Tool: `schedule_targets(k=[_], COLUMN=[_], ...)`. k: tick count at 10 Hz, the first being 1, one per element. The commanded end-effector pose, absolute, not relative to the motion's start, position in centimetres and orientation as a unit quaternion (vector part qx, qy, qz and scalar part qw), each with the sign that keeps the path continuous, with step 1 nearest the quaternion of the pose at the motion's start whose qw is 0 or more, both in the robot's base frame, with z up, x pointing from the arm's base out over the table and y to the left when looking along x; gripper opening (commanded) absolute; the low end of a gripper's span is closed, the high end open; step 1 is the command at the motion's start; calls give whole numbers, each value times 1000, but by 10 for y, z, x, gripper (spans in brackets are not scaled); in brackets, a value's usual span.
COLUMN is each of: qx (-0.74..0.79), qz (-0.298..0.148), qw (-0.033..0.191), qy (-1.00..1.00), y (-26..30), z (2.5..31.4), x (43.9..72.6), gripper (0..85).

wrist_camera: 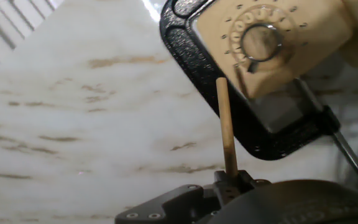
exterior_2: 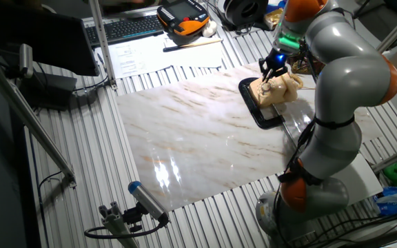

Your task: Dial a number on an old rotary phone

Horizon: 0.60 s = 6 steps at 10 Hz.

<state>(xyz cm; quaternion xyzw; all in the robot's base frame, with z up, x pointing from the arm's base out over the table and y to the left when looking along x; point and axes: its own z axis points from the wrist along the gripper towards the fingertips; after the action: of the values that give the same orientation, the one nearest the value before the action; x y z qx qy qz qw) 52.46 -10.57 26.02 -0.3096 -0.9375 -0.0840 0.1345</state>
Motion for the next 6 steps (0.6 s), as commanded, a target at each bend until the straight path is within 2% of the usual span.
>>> schedule_targets(k=[1,3,6], qx=[-430,-451,-486], qz=[-103,-105,-108], qw=[142,156,159], qy=[-886,-873,-853], y=[-110,-109,-110], z=[260,255,251], x=[527,531,534], gripper=[0,0,0])
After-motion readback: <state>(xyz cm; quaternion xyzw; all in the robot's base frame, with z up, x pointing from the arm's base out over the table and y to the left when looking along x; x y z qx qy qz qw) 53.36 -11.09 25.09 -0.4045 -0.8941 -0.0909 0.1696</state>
